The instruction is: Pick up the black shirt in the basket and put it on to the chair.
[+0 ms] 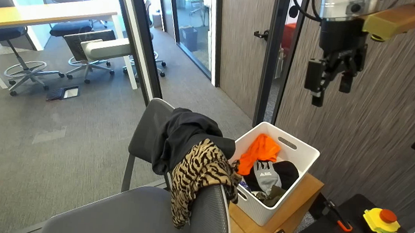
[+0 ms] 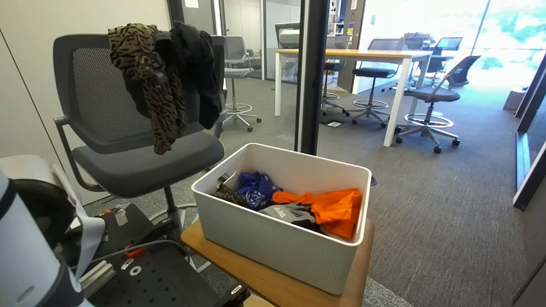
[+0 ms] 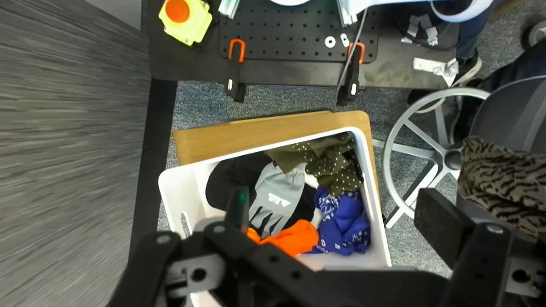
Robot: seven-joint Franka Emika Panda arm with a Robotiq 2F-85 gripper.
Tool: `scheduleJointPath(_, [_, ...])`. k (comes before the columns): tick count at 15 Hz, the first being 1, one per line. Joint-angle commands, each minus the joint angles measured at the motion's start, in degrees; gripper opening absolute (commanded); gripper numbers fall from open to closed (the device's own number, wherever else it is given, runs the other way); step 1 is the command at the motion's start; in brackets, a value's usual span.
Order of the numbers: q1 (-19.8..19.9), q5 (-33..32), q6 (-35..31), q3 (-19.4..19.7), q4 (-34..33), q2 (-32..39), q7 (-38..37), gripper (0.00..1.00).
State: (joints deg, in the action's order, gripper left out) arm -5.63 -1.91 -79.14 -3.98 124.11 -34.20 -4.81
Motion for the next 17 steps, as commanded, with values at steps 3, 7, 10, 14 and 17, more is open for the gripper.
scheduleJointPath(3, [1.6,-0.6,-1.1,3.0,11.2,-12.4,4.2,1.0])
scheduleJointPath(7, [1.9,-1.9,-5.6,5.8,16.0,-15.4,9.1,1.0])
scheduleJointPath(10, [2.3,-2.2,-7.8,7.3,18.1,-16.3,11.2,1.0])
scheduleJointPath(14, [2.9,-1.2,-6.8,7.2,18.0,-14.7,10.4,1.0])
scheduleJointPath(17, [3.1,-1.2,-7.0,7.3,18.4,-15.0,10.6,1.0])
